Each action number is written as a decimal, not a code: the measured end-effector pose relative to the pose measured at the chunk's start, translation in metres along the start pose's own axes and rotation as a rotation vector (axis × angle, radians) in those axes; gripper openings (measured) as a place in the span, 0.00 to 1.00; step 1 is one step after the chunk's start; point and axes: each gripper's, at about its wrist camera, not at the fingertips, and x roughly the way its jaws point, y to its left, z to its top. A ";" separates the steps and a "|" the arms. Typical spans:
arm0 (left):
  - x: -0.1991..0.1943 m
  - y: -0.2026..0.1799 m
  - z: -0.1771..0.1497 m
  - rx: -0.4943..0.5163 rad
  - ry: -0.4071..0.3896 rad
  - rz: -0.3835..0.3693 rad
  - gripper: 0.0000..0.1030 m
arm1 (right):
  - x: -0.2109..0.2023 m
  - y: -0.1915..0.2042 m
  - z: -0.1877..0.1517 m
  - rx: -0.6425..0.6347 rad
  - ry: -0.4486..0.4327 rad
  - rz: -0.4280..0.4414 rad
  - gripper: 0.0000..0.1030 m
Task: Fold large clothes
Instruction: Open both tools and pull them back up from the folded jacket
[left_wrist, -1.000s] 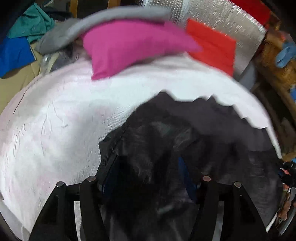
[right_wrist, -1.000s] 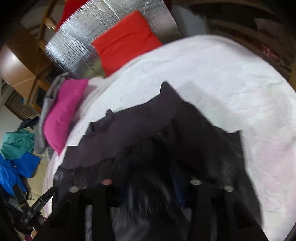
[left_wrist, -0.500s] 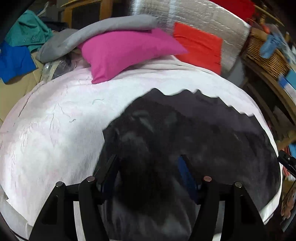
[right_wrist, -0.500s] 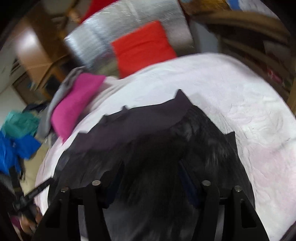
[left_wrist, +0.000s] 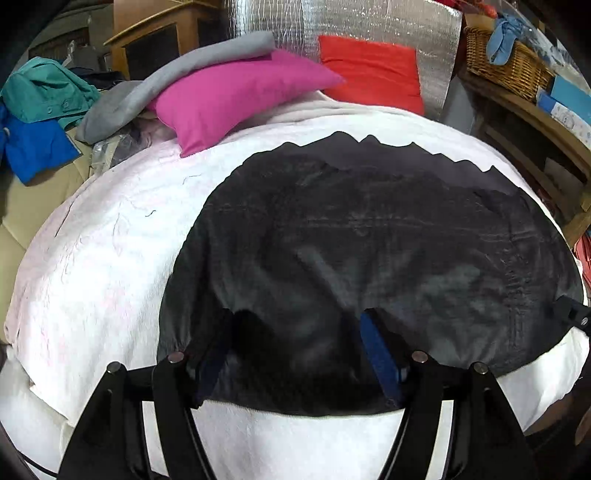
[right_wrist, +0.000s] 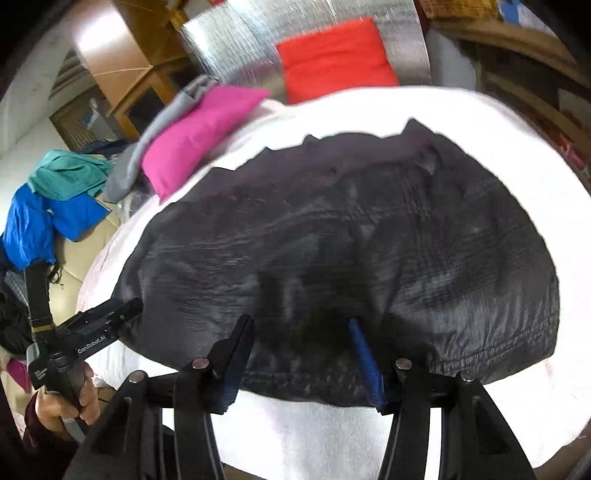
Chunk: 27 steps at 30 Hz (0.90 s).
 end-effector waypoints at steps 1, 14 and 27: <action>0.002 -0.004 -0.003 0.013 -0.003 0.014 0.71 | 0.010 0.002 -0.004 -0.015 0.041 -0.019 0.55; -0.100 -0.043 -0.018 0.075 -0.243 0.136 0.79 | -0.075 0.006 -0.018 0.020 -0.150 -0.148 0.64; -0.276 -0.052 -0.031 0.012 -0.512 0.248 0.87 | -0.221 0.060 -0.045 -0.010 -0.339 -0.249 0.76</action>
